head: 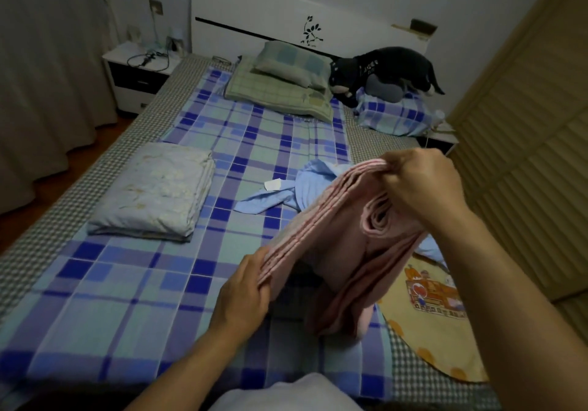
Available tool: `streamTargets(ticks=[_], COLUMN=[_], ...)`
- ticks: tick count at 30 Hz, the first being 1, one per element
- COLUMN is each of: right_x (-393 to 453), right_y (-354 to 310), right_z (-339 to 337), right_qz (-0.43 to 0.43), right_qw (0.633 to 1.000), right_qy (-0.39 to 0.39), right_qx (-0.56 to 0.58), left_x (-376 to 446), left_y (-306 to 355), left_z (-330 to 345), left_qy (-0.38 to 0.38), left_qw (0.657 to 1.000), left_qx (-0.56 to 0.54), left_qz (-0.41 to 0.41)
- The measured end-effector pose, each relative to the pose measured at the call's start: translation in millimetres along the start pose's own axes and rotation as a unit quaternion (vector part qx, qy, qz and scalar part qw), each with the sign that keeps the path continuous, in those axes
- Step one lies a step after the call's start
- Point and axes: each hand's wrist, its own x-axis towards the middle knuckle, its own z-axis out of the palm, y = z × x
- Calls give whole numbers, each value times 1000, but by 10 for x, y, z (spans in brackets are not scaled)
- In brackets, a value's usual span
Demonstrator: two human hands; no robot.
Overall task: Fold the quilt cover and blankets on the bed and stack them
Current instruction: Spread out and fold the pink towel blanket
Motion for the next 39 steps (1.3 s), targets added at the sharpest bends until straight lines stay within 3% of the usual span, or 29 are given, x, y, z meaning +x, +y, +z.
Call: streamTargets(ticks=[3,5,10,16,21,39], right_x=[-1,-21,-36,48,33,47], right_y=[81,99,88,11,-13,-32], right_z=[39,84,228,285,309,405], right_qz=[36,47,32,13,16,18], right_qw=[999,999,999,1000,1000,1000], right_qy=[4,-8,-5,-4,-5,-23], right_qx=[-7,0,14,9,14,12], left_x=[-68,-107,-95,-161,-91,-78], left_y=[-56,-111,-159,-163,-154,-271], left_z=[-107,-174,-267,-255,-210,-212], left_qy=[-76,-117,-107,-139,-113,-137], left_qw=[981,964,952,919,940,952], left_qx=[109,161,236,300,285,230], left_qz=[138,178,163,213,149,144])
